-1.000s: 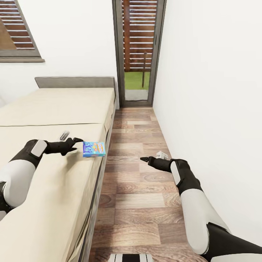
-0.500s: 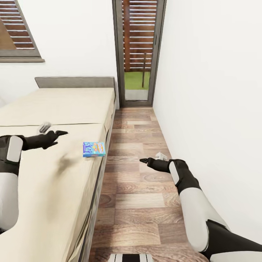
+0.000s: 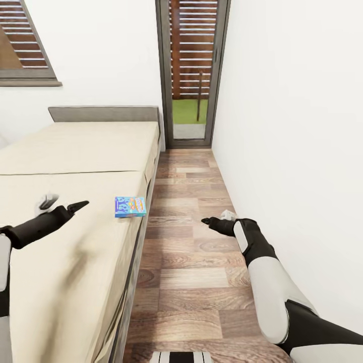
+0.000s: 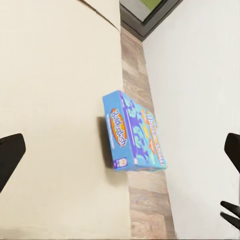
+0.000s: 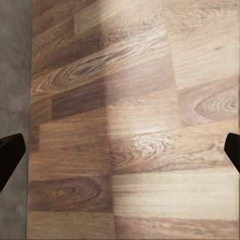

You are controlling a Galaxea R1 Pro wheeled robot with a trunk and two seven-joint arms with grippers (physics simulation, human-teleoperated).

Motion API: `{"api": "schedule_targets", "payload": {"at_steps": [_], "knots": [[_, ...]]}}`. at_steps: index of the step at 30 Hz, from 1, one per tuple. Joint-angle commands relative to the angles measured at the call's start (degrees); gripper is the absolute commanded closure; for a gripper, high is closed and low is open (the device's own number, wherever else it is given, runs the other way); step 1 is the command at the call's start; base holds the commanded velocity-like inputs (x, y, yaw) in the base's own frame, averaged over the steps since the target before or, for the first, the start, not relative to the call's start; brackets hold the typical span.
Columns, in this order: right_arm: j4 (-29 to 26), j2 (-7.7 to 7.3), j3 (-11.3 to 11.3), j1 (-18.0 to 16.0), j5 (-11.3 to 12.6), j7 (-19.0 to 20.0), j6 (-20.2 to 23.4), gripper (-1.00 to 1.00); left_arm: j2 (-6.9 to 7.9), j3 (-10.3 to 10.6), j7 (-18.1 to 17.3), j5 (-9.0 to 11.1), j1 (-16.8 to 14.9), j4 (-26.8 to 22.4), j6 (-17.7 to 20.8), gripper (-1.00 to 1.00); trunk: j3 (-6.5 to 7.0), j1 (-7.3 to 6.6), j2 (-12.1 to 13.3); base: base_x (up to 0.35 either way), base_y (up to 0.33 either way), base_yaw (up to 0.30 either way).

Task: Put all the toys in the child's room - the three board games (two on the bed and one on the table), the two jigsaw puzzles on the table, and the tennis ball on the table - inside the toy box on the table in the child's room.

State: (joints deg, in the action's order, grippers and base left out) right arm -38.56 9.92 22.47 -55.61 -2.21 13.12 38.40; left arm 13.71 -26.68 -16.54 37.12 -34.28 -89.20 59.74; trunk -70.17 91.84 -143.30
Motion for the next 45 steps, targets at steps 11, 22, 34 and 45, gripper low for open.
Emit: {"api": "schedule_targets", "payload": {"at_steps": [11, 22, 34, 45], "knots": [[-1.2, 0.08, 0.3, -0.3, -0.2, 4.9, -1.4, -1.00, -0.58, -7.0, 3.1, 10.2, 5.3, -2.7, 0.3, -1.00, -0.05, -0.01, 0.0, 0.000, 0.000, 0.000], [-1.9, 0.08, 0.5, -0.2, 0.2, 7.2, -1.3, -1.00, 1.74, 3.7, 30.0, 39.5, 2.6, -2.9, 0.3, -1.00, -0.05, -0.01, 0.0, 0.000, 0.000, 0.006], [-2.0, 0.08, 0.6, -0.2, 1.5, 7.3, -1.3, -1.00, 3.76, 4.4, 35.3, 50.9, 3.2, -2.9, 0.3, -1.00, -0.06, -0.01, 0.0, 0.000, 0.000, 0.212], [-4.1, 0.08, 0.6, -0.1, 1.7, 7.3, -1.3, -1.00, 3.80, 4.5, 35.5, 51.9, 3.4, -2.9, 0.3, -1.00, -0.30, -0.01, 0.0, 0.000, 0.000, 0.119]]}}
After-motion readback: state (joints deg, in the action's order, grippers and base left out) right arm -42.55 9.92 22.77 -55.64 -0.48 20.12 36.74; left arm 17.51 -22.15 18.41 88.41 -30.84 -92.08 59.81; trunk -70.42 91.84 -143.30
